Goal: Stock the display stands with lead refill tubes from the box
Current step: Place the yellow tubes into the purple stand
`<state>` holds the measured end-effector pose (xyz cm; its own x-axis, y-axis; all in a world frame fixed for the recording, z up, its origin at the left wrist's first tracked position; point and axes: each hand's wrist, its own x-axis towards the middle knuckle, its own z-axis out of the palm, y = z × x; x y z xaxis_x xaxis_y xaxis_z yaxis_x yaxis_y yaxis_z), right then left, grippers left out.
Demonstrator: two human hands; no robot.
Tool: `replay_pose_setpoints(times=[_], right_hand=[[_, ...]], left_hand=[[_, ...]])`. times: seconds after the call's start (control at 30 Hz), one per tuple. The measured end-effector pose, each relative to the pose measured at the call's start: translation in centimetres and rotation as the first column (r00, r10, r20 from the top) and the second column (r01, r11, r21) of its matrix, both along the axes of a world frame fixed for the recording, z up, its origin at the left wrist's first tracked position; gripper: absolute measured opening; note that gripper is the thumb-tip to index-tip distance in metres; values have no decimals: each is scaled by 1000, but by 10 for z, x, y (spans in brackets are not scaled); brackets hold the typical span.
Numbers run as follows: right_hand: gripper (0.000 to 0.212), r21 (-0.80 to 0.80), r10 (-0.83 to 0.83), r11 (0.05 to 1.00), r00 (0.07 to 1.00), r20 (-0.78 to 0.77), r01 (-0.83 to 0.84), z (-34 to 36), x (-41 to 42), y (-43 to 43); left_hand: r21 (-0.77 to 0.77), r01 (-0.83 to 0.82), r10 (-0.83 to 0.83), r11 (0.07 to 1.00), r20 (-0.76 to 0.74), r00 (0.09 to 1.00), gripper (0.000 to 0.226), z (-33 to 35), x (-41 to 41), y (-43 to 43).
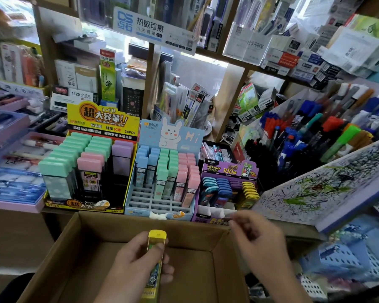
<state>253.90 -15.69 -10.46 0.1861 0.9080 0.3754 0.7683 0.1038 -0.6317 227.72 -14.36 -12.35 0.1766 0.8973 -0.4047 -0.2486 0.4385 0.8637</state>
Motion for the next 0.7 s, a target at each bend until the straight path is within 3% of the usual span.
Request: replay_pose_setpoints(times=[0.13,0.23,0.4,0.47,0.53,0.7], right_hand=[[34,-136,93,985,991,-94,-106,-30,-29,-9],[27,-310,139,939,989,-53,-149,-42,-40,-9],[18,-578,145,812,987,66,-80,-53,-48,-5],[14,-647,118,755,993,-26,-107,-54,-50,-2],[15,-690,85,707,987,-137,-156,-55,-48,0],[14,-683,50,699,967,-249,-212,-56,-43,1]], left_hand=[[177,52,-38,983,-81,996,23,5,-3,-1],[318,169,-91,933,-248,965,22,15,-6,0],[449,250,-83,858,-359,930,16,34,-3,11],[510,302,-79,805,-414,907,4,42,1,18],[569,339,-46,749,-466,884,11,49,4,25],[634,401,-25,661,-516,856,6,69,26,47]])
